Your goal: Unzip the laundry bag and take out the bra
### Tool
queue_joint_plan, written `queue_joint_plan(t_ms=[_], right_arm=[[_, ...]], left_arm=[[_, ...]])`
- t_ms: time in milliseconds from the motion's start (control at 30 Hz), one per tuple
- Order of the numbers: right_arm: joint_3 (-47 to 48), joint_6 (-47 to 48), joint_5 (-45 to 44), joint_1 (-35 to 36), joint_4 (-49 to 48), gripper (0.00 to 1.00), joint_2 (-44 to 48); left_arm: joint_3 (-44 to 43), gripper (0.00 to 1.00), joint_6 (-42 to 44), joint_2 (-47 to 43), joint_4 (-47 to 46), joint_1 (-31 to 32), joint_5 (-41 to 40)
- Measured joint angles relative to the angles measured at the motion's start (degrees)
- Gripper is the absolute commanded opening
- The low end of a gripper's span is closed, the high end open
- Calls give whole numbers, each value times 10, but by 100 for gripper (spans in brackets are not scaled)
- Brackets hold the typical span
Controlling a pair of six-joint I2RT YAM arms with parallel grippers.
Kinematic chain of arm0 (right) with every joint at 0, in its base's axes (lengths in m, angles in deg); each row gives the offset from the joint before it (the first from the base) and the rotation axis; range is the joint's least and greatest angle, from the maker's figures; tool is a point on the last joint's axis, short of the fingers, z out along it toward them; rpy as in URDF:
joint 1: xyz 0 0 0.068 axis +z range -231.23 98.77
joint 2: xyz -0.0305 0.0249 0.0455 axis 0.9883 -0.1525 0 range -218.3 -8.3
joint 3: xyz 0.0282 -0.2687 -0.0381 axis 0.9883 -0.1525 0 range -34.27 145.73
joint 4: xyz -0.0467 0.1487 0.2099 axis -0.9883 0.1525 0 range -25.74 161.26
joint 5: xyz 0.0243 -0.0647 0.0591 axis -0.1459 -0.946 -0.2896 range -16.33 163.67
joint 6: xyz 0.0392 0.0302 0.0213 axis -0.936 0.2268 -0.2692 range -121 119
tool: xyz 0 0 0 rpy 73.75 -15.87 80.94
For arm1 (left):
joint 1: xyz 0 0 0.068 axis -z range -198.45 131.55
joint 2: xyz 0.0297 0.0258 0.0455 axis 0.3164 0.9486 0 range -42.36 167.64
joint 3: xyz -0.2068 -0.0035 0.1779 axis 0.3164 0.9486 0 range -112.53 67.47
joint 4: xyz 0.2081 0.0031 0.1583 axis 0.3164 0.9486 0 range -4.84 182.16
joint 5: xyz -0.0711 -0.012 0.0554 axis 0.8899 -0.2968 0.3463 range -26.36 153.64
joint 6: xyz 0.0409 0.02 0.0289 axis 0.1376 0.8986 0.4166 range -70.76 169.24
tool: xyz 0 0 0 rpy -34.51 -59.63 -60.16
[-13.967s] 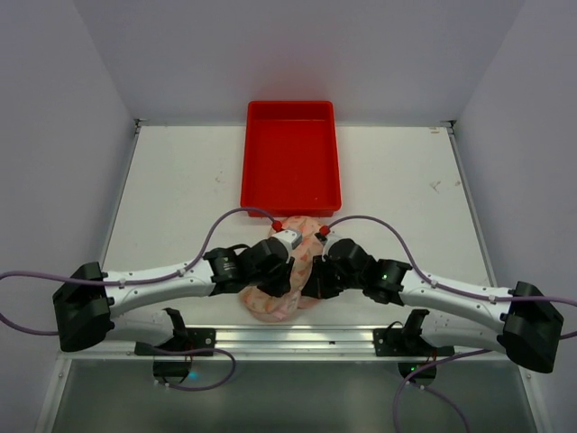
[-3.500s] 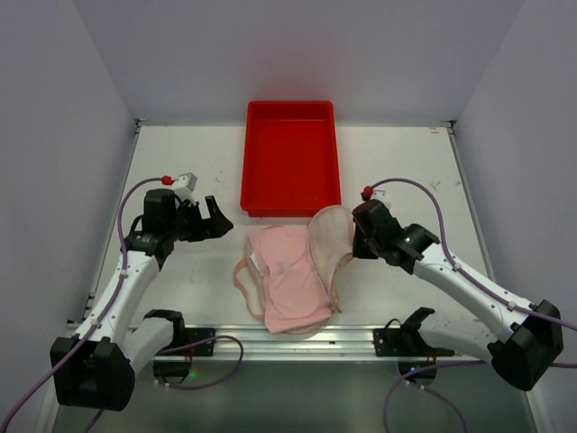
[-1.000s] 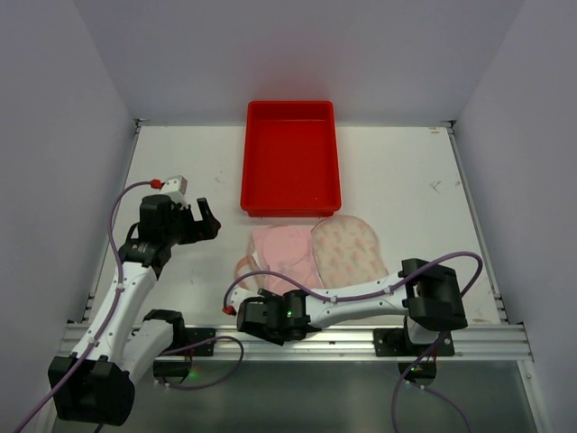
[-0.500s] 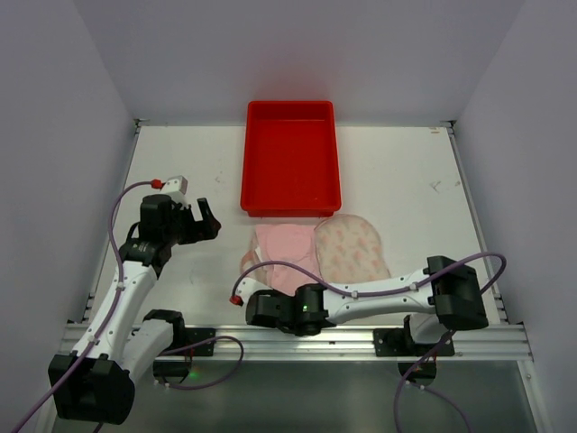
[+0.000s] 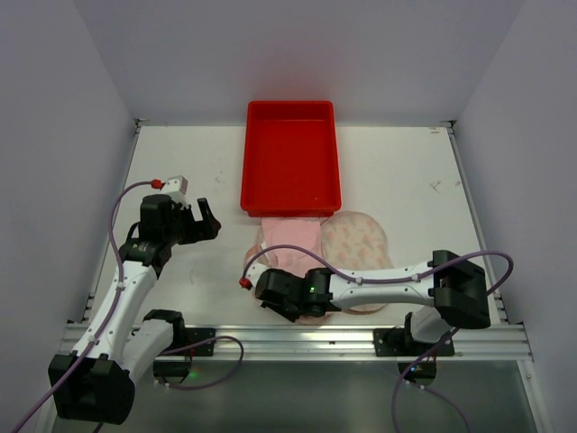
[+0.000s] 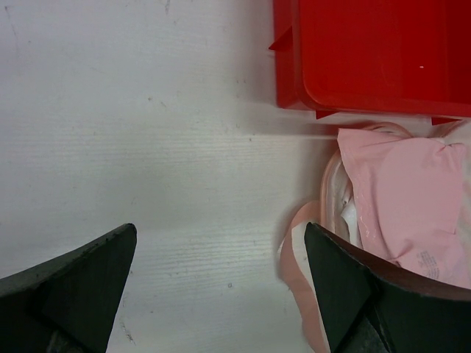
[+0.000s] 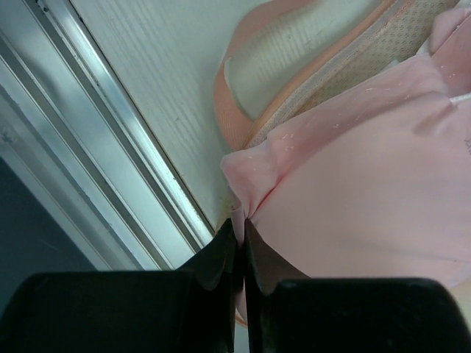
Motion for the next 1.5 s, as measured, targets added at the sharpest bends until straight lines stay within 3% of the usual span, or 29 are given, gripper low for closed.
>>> queue_joint_plan(t_ms=[233, 533, 633, 867, 1000, 1067, 1167, 1500], right_arm=[[-2, 2, 4, -7, -12, 23, 0], [-7, 2, 2, -28, -11, 25, 0], [-7, 2, 2, -32, -10, 31, 1], [-10, 2, -1, -37, -7, 34, 17], [-21, 2, -1, -49, -6, 31, 25], [-26, 2, -1, -53, -4, 24, 29], [-29, 2, -1, -57, -3, 1, 30], [-17, 1, -31, -59, 62, 0, 77]], left_arm=[[1, 100, 0, 0, 0, 0, 1], [3, 100, 0, 1, 0, 0, 4], [3, 100, 0, 2, 0, 0, 4], [3, 100, 0, 3, 0, 0, 4], [3, 100, 0, 3, 0, 0, 5], [3, 100, 0, 3, 0, 0, 6], [3, 100, 0, 3, 0, 0, 6], [3, 100, 0, 3, 0, 0, 6]])
